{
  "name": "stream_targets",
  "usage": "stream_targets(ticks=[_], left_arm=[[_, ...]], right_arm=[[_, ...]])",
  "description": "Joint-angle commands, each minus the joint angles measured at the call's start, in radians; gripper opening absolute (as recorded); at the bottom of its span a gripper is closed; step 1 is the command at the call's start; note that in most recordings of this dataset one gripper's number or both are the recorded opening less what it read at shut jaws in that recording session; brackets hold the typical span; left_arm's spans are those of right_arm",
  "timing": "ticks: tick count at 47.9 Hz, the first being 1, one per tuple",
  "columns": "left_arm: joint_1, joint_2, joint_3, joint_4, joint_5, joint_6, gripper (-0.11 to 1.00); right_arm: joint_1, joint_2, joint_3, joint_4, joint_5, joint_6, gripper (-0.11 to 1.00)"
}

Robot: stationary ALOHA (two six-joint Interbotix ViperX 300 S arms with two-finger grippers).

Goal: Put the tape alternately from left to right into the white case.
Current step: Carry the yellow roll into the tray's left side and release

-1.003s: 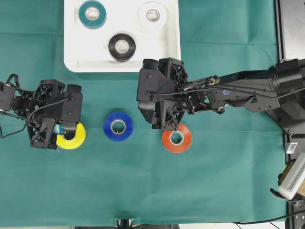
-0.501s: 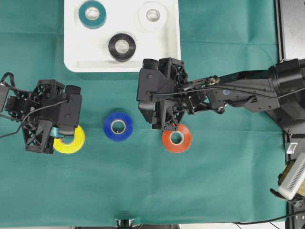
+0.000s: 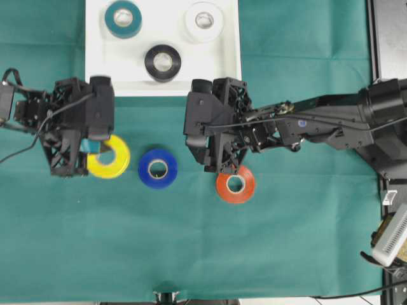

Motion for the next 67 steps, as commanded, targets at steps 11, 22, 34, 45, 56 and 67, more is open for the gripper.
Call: stream_targets(ticks=[11, 22, 34, 45, 56, 67], left_arm=[[0.164, -0.009, -0.078, 0.0, 0.021, 0.008, 0.25], [0.272, 0.02, -0.107, 0.003, 0.026, 0.014, 0.25], [0.365, 0.064, -0.126, 0.003, 0.026, 0.064, 0.25], [0.428, 0.109, -0.141, 0.003, 0.023, 0.13, 0.25], [0.462, 0.146, -0.146, 0.003, 0.021, 0.141, 0.25], [0.469, 0.152, -0.146, 0.003, 0.012, 0.143, 0.25]], right_arm=[[0.002, -0.021, -0.008, -0.003, -0.006, 0.002, 0.78], [0.002, -0.021, -0.003, -0.003, -0.006, 0.003, 0.78], [0.002, -0.021, -0.002, -0.003, -0.006, 0.005, 0.78], [0.002, -0.021, -0.002, -0.002, -0.006, 0.006, 0.78], [0.002, -0.021, -0.003, -0.003, -0.006, 0.006, 0.78], [0.002, -0.021, -0.003, -0.003, -0.006, 0.006, 0.78]])
